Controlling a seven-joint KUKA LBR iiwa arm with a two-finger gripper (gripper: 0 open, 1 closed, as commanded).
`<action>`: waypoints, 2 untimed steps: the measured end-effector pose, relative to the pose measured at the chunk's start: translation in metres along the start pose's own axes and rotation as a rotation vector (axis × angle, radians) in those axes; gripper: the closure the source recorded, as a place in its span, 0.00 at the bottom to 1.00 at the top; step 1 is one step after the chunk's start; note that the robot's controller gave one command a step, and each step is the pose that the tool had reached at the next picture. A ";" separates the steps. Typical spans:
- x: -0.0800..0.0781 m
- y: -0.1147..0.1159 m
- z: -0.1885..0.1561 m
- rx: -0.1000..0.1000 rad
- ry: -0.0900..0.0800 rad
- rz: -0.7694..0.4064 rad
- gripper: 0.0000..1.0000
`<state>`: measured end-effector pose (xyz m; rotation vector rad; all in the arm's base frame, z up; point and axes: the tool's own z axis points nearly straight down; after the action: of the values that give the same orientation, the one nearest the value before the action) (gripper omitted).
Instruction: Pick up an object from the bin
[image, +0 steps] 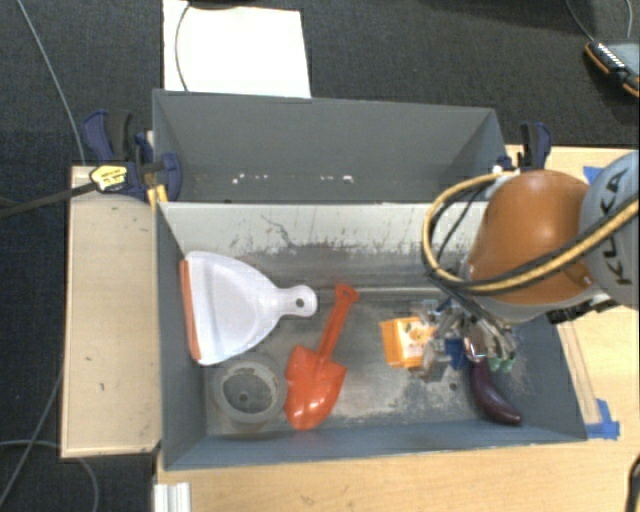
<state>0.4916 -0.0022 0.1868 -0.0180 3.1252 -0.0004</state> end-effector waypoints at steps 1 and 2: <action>-0.003 0.003 -0.016 0.000 -0.020 0.004 1.00; -0.013 -0.014 0.052 0.002 -0.015 -0.116 0.00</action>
Offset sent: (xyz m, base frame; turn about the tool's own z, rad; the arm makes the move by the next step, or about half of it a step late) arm 0.0141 -0.0130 -0.0504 -0.1174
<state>0.5058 -0.0164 0.1348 -0.1982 3.1038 -0.0043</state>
